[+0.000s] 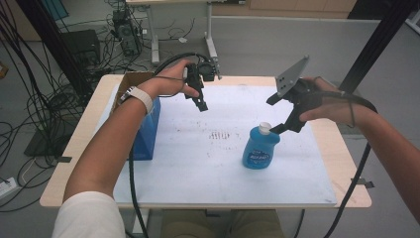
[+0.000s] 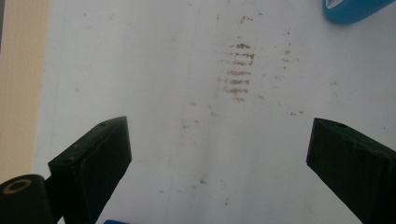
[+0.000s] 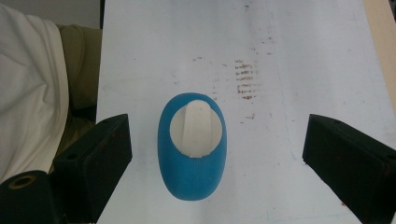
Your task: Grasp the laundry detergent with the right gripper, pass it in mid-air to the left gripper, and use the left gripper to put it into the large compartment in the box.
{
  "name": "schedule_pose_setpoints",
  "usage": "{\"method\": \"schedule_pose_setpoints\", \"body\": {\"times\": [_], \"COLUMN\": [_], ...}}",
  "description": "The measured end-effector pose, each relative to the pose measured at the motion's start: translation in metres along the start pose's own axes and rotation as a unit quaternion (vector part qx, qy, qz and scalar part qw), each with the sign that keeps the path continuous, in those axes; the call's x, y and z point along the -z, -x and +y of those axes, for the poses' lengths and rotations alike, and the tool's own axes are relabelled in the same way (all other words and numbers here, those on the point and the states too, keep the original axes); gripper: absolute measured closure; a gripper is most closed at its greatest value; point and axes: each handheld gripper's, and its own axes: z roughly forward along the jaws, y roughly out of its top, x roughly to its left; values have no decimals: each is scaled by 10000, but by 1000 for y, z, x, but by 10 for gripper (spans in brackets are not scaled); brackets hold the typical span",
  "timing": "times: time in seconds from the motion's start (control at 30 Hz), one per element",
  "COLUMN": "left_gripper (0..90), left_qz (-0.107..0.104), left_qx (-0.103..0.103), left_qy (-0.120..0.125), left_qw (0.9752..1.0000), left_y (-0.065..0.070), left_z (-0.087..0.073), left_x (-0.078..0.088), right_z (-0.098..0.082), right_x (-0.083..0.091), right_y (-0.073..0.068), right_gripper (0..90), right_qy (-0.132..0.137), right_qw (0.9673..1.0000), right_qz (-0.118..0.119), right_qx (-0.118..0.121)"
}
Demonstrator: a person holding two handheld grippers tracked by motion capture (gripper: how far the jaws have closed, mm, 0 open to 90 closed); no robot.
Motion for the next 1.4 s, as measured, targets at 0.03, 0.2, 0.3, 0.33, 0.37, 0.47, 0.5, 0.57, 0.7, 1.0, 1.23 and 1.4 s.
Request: {"method": "schedule_pose_setpoints", "body": {"times": [0.03, 0.2, 0.3, 0.33, 0.37, 0.47, 0.5, 0.57, 0.7, 1.0, 1.23, 1.4], "left_gripper": [70, 71, 71, 72, 71, 72, 72, 72, 72, 71, 71, 73], "left_qz": [2, 2, 0, 2, 4, -2, 3, -8, -20, -22, 15, 52], "left_qx": [28, 16, -14, -15, 13, -1, -22, -27, -51, -199, -243, -292], "left_qy": [26, 16, -13, -15, 6, -15, -27, -35, -19, 57, 44, 61], "left_qw": [10000, 10000, 10000, 10000, 10000, 10000, 10000, 10000, 10000, 9998, 9997, 9995], "left_y": [0, 1, 1, 1, 1, 1, 1, 1, 1, 3, 4, 5], "left_z": [0, 0, 1, 1, 1, 1, 1, 2, 3, 4, 3, 2], "left_x": [0, 0, 0, 0, -1, -1, -1, -2, -3, -3, -2, -1], "right_z": [-1, -5, -9, -11, -12, -18, -20, -24, -30, -37, -42, -46], "right_x": [1, 2, 4, 4, 4, 3, 3, 3, 2, -1, -4, -4], "right_y": [0, -1, -1, -1, -2, -2, -3, -3, -4, -4, -4, -4], "right_gripper": [81, 80, 80, 80, 80, 80, 80, 80, 81, 78, 78, 78], "right_qy": [-23, -46, -51, -52, -68, -102, -115, -139, -167, -159, -183, -148], "right_qw": [10000, 10000, 10000, 10000, 10000, 9999, 9999, 9999, 9998, 9998, 9997, 9997], "right_qz": [-2, -9, -30, -29, -26, -21, -15, -26, -53, 4, 62, 61], "right_qx": [-8, -26, -52, -52, -59, -76, -78, -87, -55, -98, -149, -180]}}
